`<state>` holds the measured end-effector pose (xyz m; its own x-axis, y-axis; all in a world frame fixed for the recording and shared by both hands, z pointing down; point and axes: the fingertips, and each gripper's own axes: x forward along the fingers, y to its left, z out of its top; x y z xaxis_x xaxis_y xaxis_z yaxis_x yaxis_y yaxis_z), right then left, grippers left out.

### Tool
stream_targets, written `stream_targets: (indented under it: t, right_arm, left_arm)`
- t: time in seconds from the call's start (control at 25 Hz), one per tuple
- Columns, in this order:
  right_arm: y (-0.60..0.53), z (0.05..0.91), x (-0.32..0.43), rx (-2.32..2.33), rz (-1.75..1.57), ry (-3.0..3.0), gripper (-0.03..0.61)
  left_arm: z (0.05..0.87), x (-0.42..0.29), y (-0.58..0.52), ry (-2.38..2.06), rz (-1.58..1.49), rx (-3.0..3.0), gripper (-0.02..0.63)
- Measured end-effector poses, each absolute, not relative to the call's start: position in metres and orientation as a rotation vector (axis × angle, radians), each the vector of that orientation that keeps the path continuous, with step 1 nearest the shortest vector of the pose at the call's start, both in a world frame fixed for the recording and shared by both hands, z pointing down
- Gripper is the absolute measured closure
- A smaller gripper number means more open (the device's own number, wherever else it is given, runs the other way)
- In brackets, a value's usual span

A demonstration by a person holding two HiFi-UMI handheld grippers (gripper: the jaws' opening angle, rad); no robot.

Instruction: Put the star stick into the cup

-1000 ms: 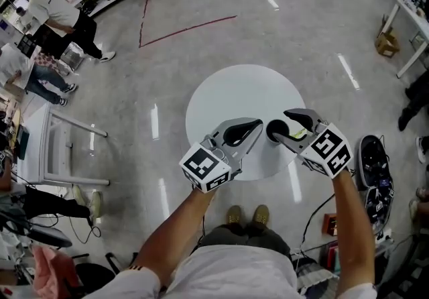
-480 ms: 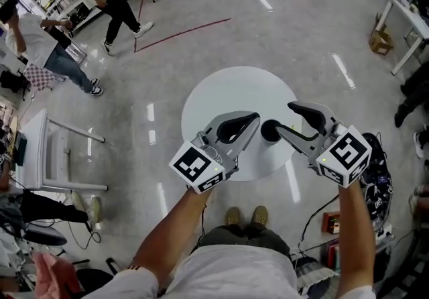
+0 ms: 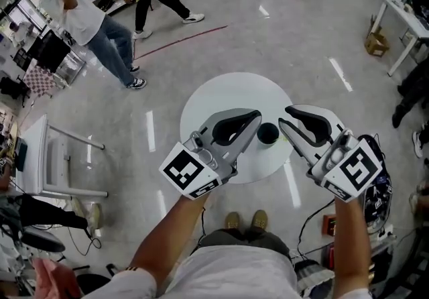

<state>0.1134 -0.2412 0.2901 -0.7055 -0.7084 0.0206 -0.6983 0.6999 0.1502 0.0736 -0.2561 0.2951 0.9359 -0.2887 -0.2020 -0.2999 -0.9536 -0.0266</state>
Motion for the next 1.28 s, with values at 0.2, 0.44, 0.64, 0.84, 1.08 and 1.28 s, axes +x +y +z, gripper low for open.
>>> stream_targets:
  t: [0.2,0.44,0.64,0.84,1.08,1.28]
  right_arm:
    - [-0.231,0.271,0.113,1.222,-0.263,-2.864,0.535]
    - [-0.222,0.256,0.106,1.234,-0.316,-2.900,0.554]
    - [-0.213,0.245,0.104,1.240,-0.359,-2.916,0.561]
    - [-0.207,0.237,0.103,1.248,-0.389,-2.904,0.566]
    - [-0.197,0.234,0.099,1.278,-0.411,-2.885,0.566]
    - [-0.190,0.229,0.095,1.278,-0.419,-2.885,0.568]
  left_arm:
    - [0.275,0.074,-0.247,0.441,0.341,-3.009,0.598]
    - [0.256,0.074,-0.237,0.408,0.379,-2.978,0.598]
    - [0.246,0.074,-0.229,0.400,0.402,-2.963,0.598]
    - [0.237,0.070,-0.223,0.397,0.425,-2.953,0.598]
    - [0.236,0.065,-0.214,0.389,0.428,-2.947,0.598]
    - [0.233,0.061,-0.208,0.387,0.437,-2.946,0.598]
